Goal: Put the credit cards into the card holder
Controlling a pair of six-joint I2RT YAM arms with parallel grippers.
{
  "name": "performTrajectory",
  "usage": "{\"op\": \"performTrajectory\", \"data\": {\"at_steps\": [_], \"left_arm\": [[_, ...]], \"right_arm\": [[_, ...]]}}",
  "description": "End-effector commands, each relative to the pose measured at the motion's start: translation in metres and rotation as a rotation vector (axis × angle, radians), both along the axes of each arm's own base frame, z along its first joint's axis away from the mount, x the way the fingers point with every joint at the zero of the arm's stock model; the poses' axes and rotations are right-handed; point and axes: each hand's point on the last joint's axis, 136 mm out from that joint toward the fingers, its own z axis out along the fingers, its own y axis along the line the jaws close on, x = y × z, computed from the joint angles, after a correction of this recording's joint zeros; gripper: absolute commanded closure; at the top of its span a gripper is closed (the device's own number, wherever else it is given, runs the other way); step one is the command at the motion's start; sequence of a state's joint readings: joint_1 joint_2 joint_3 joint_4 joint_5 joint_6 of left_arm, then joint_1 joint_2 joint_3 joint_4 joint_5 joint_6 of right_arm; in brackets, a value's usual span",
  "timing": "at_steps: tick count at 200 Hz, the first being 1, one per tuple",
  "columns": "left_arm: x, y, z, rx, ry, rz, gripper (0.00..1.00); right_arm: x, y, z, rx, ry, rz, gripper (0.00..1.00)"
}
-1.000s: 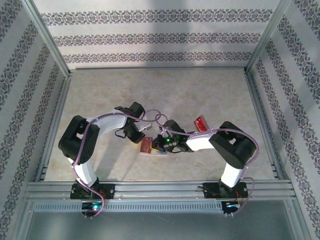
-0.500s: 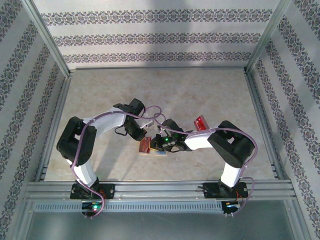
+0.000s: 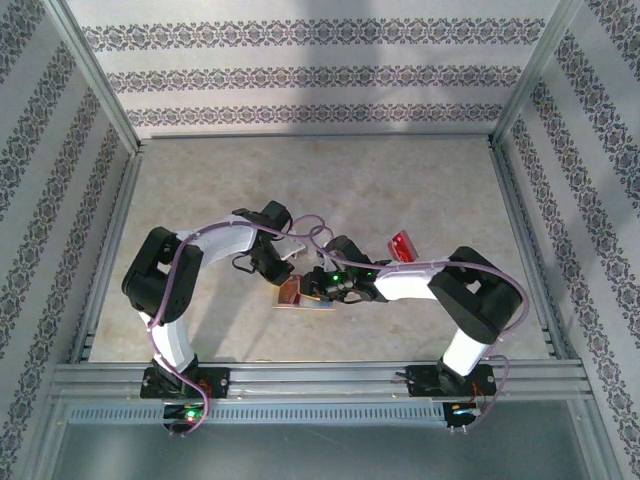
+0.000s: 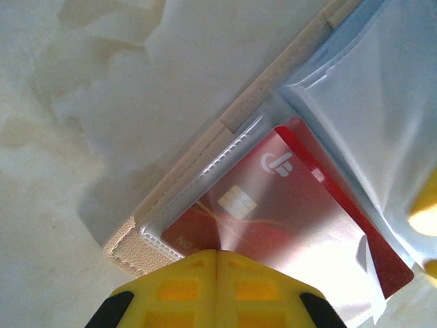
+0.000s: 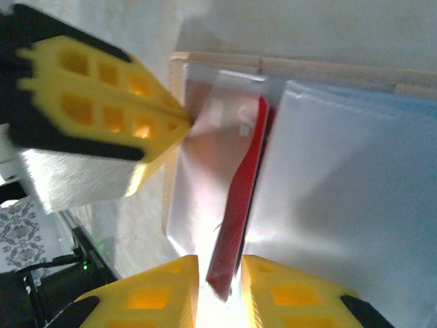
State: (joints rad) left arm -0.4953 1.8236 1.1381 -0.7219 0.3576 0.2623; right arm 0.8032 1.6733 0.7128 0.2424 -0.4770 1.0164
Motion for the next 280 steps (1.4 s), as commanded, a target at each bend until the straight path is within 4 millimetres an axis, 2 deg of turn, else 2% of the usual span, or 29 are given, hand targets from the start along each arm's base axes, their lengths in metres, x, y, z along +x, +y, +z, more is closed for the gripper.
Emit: {"op": "performTrajectory", "data": {"at_steps": [1, 34, 66, 92, 108, 120, 143, 175, 242, 280], "left_arm": [[-0.003, 0.01, -0.013, 0.053, 0.003, -0.013, 1.0], [0.001, 0.006, 0.003, 0.037, -0.019, -0.003, 1.0], [-0.002, -0.011, 0.032, -0.009, -0.037, -0.023, 0.98], [-0.01, -0.028, 0.044, -0.051, -0.024, -0.035, 0.95], [-0.014, -0.036, 0.047, -0.06, -0.009, -0.042, 0.89], [-0.016, -0.043, 0.047, -0.065, 0.0, -0.04, 0.84], [-0.021, -0.056, 0.045, -0.075, 0.026, -0.04, 0.8], [-0.022, -0.058, 0.033, -0.021, 0.034, -0.049, 0.8], [-0.031, -0.068, 0.015, -0.018, 0.109, -0.026, 0.78], [-0.031, -0.065, 0.003, 0.01, 0.124, -0.015, 0.78]], "right_arm": [[-0.006, -0.011, 0.011, -0.033, -0.044, 0.003, 0.75], [-0.008, -0.031, 0.016, -0.05, -0.066, -0.038, 0.74], [-0.008, -0.048, 0.014, -0.065, -0.064, -0.082, 0.74], [-0.007, -0.056, 0.011, -0.073, -0.063, -0.098, 0.8], [-0.008, -0.06, 0.008, -0.08, -0.057, -0.108, 0.83], [-0.009, -0.063, 0.006, -0.089, -0.058, -0.117, 0.84], [-0.011, -0.07, -0.001, -0.108, -0.052, -0.131, 0.92], [-0.012, -0.072, -0.003, -0.105, -0.051, -0.138, 0.99], [-0.012, -0.072, -0.002, -0.106, -0.058, -0.143, 0.97], [-0.012, -0.068, 0.0, -0.099, -0.062, -0.137, 0.88]]}}
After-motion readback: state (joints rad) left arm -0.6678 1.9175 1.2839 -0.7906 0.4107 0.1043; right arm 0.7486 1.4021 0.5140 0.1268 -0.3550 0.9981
